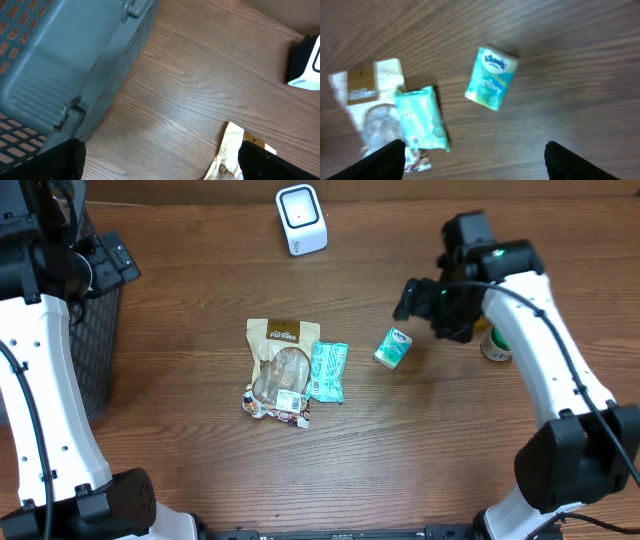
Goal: Scan the item barcode
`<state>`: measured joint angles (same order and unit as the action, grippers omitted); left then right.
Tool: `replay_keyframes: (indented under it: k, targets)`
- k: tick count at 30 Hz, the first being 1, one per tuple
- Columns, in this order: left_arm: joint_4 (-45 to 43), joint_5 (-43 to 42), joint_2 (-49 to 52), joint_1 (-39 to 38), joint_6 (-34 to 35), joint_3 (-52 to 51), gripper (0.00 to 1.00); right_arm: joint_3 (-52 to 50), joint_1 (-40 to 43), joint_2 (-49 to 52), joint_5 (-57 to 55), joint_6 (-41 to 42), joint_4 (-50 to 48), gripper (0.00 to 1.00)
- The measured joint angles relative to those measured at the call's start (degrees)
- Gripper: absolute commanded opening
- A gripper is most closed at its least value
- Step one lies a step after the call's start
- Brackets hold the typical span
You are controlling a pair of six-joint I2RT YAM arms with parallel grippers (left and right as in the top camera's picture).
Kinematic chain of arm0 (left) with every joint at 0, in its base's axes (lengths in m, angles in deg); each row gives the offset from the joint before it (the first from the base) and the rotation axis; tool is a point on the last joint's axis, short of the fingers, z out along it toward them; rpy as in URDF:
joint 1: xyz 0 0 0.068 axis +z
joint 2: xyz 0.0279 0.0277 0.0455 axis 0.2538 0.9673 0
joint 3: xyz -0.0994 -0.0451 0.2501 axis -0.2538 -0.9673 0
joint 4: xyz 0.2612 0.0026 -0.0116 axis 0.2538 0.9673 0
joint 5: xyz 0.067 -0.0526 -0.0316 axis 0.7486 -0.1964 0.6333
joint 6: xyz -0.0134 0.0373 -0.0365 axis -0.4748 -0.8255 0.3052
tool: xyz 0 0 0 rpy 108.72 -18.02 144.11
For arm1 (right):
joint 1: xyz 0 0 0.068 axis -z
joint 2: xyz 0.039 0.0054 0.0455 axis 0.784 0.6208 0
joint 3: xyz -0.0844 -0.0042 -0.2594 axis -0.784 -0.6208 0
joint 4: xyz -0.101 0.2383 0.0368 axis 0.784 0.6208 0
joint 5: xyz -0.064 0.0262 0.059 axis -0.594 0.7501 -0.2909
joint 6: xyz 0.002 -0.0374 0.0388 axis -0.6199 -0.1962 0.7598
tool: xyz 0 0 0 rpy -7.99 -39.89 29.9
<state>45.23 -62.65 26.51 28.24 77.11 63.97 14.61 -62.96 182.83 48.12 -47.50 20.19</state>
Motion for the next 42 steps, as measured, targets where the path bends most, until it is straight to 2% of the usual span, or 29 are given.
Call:
replay_keyframes:
  k: [7,11,24,29,37,42]
  targets:
    - [0.0,0.0,0.0,0.0,0.0,0.0,1.00,-14.1,-2.6,0.2,-0.6,3.6,-12.4,0.58]
    - [0.0,0.0,0.0,0.0,0.0,0.0,1.00,-18.1,-2.3,0.2,-1.2,5.4,-17.4,0.48]
    - [0.0,0.0,0.0,0.0,0.0,0.0,1.00,-25.3,-1.7,0.2,-1.9,7.4,-30.2,0.40]
    - [0.0,0.0,0.0,0.0,0.0,0.0,0.99,-27.4,-1.7,0.2,-2.3,9.2,-34.0,0.39]
    - [0.0,0.0,0.0,0.0,0.0,0.0,1.00,-29.9,-1.7,0.2,-4.9,13.0,-37.3,0.38]
    - [0.0,0.0,0.0,0.0,0.0,0.0,1.00,-29.9,-1.7,0.2,-5.2,13.7,-38.6,0.33]
